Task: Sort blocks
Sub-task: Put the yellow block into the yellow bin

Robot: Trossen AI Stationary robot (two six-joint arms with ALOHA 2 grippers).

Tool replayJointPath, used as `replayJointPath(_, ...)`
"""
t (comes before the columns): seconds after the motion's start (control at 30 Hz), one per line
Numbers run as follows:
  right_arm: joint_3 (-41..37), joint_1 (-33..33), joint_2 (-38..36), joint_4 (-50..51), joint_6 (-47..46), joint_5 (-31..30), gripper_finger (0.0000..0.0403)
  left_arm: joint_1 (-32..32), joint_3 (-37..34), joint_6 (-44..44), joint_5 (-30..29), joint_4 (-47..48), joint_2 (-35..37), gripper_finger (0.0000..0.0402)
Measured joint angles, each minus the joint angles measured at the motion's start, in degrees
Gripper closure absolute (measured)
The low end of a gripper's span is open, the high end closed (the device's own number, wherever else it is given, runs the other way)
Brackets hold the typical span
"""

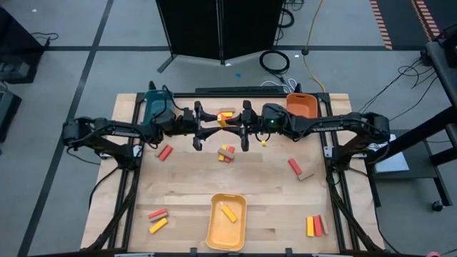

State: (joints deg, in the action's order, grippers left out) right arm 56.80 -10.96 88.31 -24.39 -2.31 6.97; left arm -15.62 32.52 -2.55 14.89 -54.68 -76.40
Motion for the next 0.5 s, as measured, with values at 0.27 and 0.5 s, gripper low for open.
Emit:
replayJointPath(0.27,0.0,-0.1,0.6,-1.5,0.0,-2.2,0.0366,-0.2,1.0,0.4,-0.9,0.3,-0.3,0.0215)
replayJointPath(0.5,0.0,-0.2,0.6,-1.6,0.2,-2.2,0.0366,-0.2,1.0,0.5,-1.5,-0.1,-0.4,0.0240)
